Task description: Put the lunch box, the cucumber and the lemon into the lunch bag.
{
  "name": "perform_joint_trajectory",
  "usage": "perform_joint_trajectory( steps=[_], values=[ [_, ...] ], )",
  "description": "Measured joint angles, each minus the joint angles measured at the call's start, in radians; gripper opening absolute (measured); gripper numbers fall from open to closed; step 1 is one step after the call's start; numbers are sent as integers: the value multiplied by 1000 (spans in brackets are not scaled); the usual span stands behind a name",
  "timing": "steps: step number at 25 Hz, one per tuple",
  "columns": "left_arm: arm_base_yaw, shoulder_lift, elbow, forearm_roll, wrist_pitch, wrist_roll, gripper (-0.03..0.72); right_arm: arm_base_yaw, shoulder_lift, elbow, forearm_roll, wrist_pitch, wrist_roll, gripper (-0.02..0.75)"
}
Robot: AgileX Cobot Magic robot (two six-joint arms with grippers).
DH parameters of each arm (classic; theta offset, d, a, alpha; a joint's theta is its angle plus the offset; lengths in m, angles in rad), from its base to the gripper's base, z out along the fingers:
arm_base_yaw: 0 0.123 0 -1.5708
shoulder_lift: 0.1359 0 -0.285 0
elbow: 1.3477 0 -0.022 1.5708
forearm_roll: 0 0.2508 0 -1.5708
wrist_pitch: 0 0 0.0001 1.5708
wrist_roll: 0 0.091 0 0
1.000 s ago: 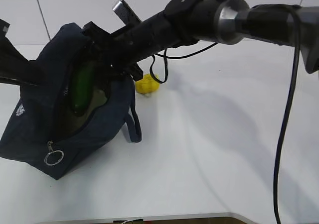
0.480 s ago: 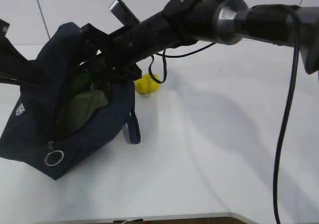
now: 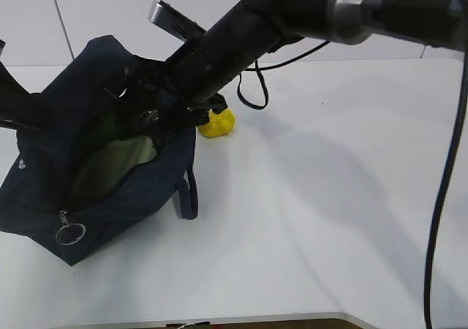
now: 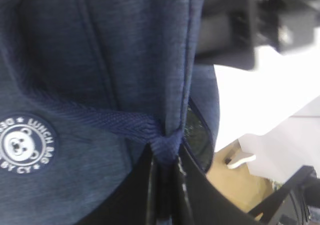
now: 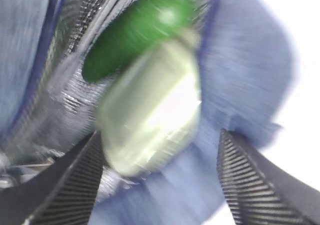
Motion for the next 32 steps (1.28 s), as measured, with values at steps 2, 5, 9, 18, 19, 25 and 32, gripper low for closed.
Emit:
perform_joint_trajectory(
  steps=[2,5,9,18,19,25,32],
  values=[
    [21,0,0,2,0,0,0,0,-33,0,-82,24,0,566],
    [60,0,0,2,1,0,0,0,-77,0,-168,42,7,566],
    [109,0,0,29,9,0,0,0,-123,-9,-281,44,15,566],
    [186,0,0,158,21,-20,0,0,-133,-99,-646,69,8,566],
    [190,0,0,161,22,-20,0,0,-133,-99,-686,61,-10,566],
    [191,0,0,163,22,-20,0,0,-133,-100,-782,34,-192,566],
    [193,0,0,163,5,-20,0,0,-125,-100,-789,21,-657,566]
  ],
)
